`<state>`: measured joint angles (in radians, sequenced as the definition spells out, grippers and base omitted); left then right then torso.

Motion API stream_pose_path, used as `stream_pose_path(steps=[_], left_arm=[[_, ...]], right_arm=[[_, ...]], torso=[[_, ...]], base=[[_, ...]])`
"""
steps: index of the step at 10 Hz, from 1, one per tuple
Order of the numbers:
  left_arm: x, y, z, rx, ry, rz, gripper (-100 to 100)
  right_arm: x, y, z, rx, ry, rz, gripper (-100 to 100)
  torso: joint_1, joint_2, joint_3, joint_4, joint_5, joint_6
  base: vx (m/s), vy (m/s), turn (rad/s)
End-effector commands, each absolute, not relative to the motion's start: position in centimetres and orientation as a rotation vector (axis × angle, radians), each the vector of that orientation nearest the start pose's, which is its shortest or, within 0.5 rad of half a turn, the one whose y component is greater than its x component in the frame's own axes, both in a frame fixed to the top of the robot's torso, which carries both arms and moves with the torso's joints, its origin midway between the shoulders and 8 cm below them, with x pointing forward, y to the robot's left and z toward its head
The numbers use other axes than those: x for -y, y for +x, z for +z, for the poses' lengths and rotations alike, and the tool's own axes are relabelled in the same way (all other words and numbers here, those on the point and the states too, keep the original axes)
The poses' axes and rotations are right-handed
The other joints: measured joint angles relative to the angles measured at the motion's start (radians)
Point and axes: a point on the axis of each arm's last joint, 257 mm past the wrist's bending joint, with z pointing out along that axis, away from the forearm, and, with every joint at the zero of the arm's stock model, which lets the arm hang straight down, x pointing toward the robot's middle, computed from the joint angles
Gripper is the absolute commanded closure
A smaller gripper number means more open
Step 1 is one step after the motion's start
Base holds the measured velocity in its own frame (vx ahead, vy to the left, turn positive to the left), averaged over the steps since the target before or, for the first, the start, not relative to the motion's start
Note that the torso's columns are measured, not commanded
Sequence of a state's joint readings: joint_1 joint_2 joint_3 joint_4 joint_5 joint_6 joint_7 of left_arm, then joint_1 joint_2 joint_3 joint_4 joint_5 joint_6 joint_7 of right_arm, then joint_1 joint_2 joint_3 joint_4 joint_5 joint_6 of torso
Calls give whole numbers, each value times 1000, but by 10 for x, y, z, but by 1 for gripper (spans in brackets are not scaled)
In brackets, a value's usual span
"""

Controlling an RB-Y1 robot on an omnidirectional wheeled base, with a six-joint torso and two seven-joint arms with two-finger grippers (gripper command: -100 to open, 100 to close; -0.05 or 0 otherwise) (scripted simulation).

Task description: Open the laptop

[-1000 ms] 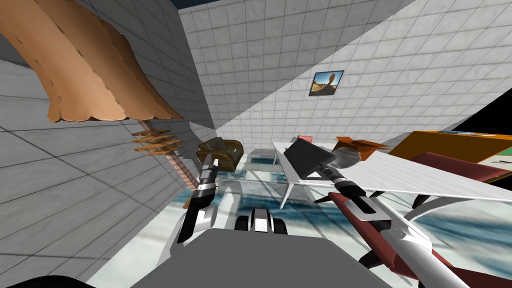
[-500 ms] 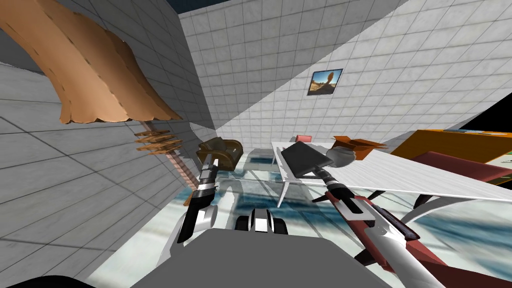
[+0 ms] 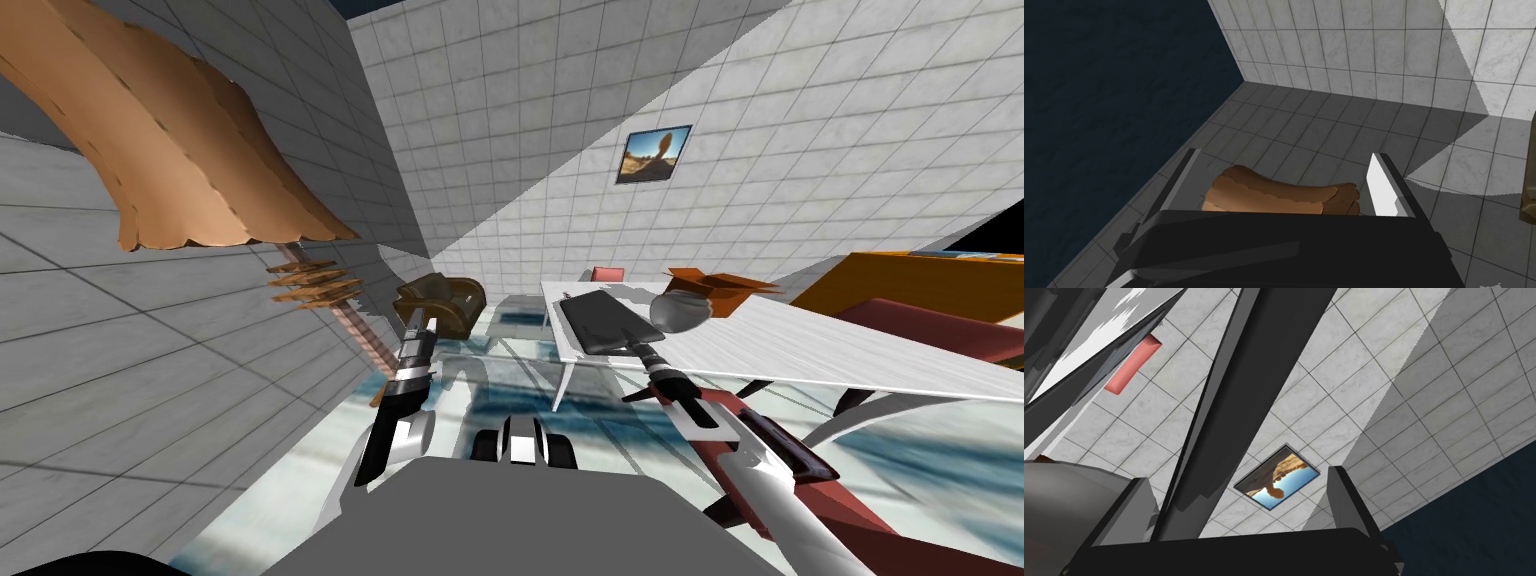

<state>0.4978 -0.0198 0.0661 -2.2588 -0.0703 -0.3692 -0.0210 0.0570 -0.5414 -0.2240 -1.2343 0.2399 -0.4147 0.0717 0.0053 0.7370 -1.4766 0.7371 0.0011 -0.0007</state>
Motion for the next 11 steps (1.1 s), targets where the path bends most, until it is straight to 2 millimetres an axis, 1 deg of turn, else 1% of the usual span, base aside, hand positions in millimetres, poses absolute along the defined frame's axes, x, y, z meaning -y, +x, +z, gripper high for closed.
stream_pose_path(steps=[1, 3, 4, 5, 6, 11], left_arm=[[-304, 364, -10, -735, -737, -1133, 0], [-304, 364, -10, -735, -737, -1133, 0], [-304, 364, -10, -735, -737, -1133, 0], [-304, 364, -10, -735, -737, -1133, 0], [-304, 364, -10, -735, -737, -1132, 0], [-304, 364, -10, -735, -737, -1132, 0]], right_arm=[[517, 499, -198, -1392, 618, 491, -100], [525, 502, -186, -1389, 622, 483, -100], [533, 506, -173, -1385, 626, 476, -100], [529, 502, -182, -1391, 624, 479, -100], [530, 502, -181, -1391, 628, 479, 0], [530, 500, -187, -1399, 637, 477, 0]], torso=[[0, 3, 1, 3, 2, 0], [-2, 5, 3, 3, 1, 1], [-5, 4, 3, 3, 0, 2], [-6, 3, 3, 3, -1, 1], [-7, 1, 1, 2, -1, 1], [-3, 3, 2, 2, 1, 1]], base=[[-52, 60, 59], [-55, 44, 49], [-58, 39, 48], [-24, 18, 10], [-6, 5, -2], [0, 0, 0]])
